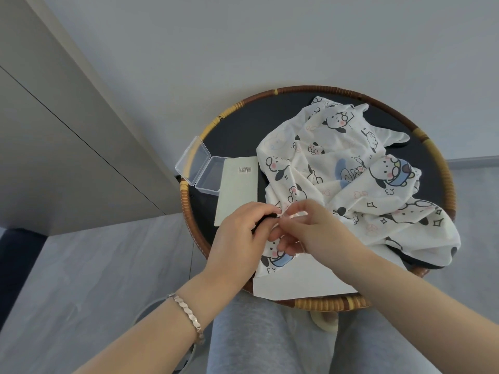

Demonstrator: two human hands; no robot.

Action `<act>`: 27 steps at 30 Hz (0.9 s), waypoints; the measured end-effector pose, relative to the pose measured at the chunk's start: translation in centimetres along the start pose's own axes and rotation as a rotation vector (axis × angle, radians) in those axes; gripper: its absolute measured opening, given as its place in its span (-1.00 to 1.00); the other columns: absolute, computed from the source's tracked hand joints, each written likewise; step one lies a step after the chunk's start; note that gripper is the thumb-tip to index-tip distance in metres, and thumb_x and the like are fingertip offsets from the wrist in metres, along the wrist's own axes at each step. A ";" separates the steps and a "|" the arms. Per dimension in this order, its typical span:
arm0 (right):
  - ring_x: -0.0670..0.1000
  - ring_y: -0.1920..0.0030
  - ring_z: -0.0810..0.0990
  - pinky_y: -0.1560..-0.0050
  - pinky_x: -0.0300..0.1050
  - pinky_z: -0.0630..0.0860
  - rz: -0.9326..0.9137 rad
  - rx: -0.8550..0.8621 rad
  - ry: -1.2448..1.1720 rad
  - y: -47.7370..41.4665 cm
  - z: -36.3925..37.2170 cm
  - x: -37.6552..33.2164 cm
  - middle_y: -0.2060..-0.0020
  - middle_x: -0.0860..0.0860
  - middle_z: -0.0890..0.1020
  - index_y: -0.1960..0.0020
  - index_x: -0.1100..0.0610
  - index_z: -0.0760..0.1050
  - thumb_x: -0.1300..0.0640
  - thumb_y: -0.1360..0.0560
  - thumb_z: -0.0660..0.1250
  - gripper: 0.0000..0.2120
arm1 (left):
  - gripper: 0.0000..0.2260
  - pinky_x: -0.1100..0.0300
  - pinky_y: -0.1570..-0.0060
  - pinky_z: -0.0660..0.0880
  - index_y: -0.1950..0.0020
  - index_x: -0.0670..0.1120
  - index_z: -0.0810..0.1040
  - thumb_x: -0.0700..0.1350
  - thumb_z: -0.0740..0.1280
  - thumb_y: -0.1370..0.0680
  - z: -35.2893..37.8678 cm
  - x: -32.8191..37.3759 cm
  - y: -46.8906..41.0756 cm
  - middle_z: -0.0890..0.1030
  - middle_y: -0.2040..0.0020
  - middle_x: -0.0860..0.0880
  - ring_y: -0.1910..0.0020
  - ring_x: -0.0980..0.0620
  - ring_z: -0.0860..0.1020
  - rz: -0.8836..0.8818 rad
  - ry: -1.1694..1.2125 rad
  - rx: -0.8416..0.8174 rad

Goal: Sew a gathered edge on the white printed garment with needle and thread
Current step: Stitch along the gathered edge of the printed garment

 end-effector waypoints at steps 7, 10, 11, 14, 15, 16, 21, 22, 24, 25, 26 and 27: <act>0.04 0.23 0.57 0.14 -0.23 0.48 -0.108 0.040 0.437 -1.1 -2.1 -1.1 0.24 0.13 0.63 0.02 -0.03 0.60 -0.09 -0.50 0.27 -0.80 | -0.87 0.40 0.05 0.46 -0.04 -0.04 0.61 -0.18 0.32 -0.53 0.1 0.5 -0.4 0.58 0.12 0.19 0.04 0.25 0.53 -0.014 0.041 -0.067; -0.05 0.16 0.56 0.10 -0.27 0.43 -0.128 0.046 0.323 -1.4 -2.1 -1.4 0.11 0.16 0.65 0.16 -0.01 0.64 0.03 -0.49 0.33 -0.87 | -0.89 0.39 0.05 0.46 -0.02 -0.04 0.61 -0.16 0.33 -0.52 0.3 0.4 -0.5 0.57 0.13 0.21 0.05 0.24 0.52 -0.025 0.029 -0.074; -0.14 0.17 0.56 0.12 -0.37 0.42 -0.129 0.081 0.260 -1.6 -2.2 -1.4 0.16 0.04 0.67 0.20 -0.02 0.64 0.07 -0.48 0.34 -0.87 | -0.89 0.39 0.06 0.46 -0.01 -0.05 0.61 -0.15 0.33 -0.52 0.4 0.3 -0.4 0.57 0.12 0.19 0.06 0.24 0.52 -0.033 0.033 -0.070; -0.12 0.12 0.57 0.00 -0.27 0.45 -0.096 0.162 -0.111 -2.4 -2.6 -1.0 0.19 -0.06 0.66 0.18 0.03 0.62 0.11 -0.50 0.31 -0.86 | -0.92 0.45 0.06 0.44 0.02 -0.06 0.58 -0.16 0.31 -0.53 0.6 0.3 -0.3 0.58 0.10 0.16 0.05 0.26 0.52 -0.042 0.080 -0.054; -0.05 0.14 0.58 -0.04 -0.18 0.49 -0.080 0.154 -0.293 -2.7 -2.7 -1.0 0.25 -0.02 0.66 0.16 0.08 0.59 0.14 -0.53 0.26 -0.84 | -0.92 0.46 0.04 0.43 0.03 -0.05 0.57 -0.18 0.31 -0.53 0.7 0.3 -0.3 0.58 0.09 0.15 0.04 0.27 0.52 -0.051 0.113 -0.055; -0.02 0.20 0.59 -0.02 -0.13 0.54 -0.065 0.134 -0.480 -3.0 -2.7 -1.2 0.34 0.00 0.64 0.14 0.11 0.56 0.15 -0.56 0.21 -0.83 | -0.91 0.46 0.03 0.43 0.04 -0.03 0.57 -0.20 0.31 -0.53 0.7 0.2 -0.3 0.60 0.08 0.14 0.04 0.27 0.53 -0.081 0.169 -0.056; -0.14 0.55 0.26 0.53 -0.36 0.30 -0.135 0.110 -0.269 -4.1 -4.6 -1.8 0.49 -0.06 0.31 0.12 0.07 0.52 0.16 -0.59 0.15 -0.80 | -0.88 0.41 0.19 0.47 0.13 -0.08 0.54 -0.27 0.27 -0.53 0.5 0.0 -0.7 0.59 0.29 0.11 0.24 0.23 0.54 -0.320 0.540 -0.024; -0.15 0.54 0.29 0.49 -0.37 0.27 -0.214 0.166 0.157 -4.3 -5.3 -1.9 0.52 -0.12 0.36 0.12 0.04 0.54 0.14 -0.59 0.16 -0.79 | -0.87 0.42 0.21 0.46 0.15 -0.08 0.53 -0.27 0.26 -0.53 0.5 0.0 -0.7 0.57 0.31 0.12 0.25 0.24 0.54 -0.338 0.556 -0.027; -0.13 0.38 0.47 0.33 -0.28 0.39 -0.319 0.253 0.928 -5.2 -6.9 -1.7 0.40 -0.15 0.55 0.05 0.05 0.55 0.10 -0.59 0.14 -0.79 | -0.86 0.36 0.20 0.48 0.15 -0.06 0.52 -0.25 0.25 -0.54 0.5 -0.2 -0.8 0.57 0.30 0.08 0.23 0.20 0.54 -0.368 0.578 -0.037; -0.03 0.23 0.55 0.21 -0.17 0.45 -0.280 0.279 1.164 -5.8 -7.9 -1.4 0.24 -0.07 0.62 -0.03 0.09 0.54 0.12 -0.60 0.11 -0.78 | -0.86 0.30 0.17 0.49 0.16 -0.05 0.53 -0.24 0.25 -0.54 0.6 -0.4 -0.7 0.57 0.29 0.06 0.22 0.15 0.54 -0.389 0.592 -0.035; 0.08 0.11 0.56 0.12 -0.10 0.47 -0.194 0.310 1.291 -6.2 -9.1 -1.1 0.09 0.05 0.63 -0.10 0.11 0.51 0.17 -0.59 0.08 -0.77 | -0.86 0.24 0.15 0.49 0.16 -0.05 0.53 -0.23 0.25 -0.54 0.6 -0.7 -0.7 0.57 0.29 0.04 0.20 0.11 0.54 -0.411 0.606 -0.029; 0.13 0.06 0.54 0.08 -0.06 0.45 -0.097 0.355 1.317 -6.5 -10.3 -1.0 -0.01 0.13 0.61 -0.16 0.14 0.47 0.22 -0.59 0.06 -0.74 | -0.86 0.20 0.14 0.49 0.16 -0.04 0.53 -0.22 0.25 -0.54 0.7 -0.9 -0.6 0.57 0.29 0.04 0.19 0.09 0.54 -0.428 0.617 -0.024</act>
Point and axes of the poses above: each hand's wrist, its own y-axis away from the middle knuckle, its own z-axis out of the palm, x = y × z, the point moved 4 cm from there along -y, towards the middle knuckle
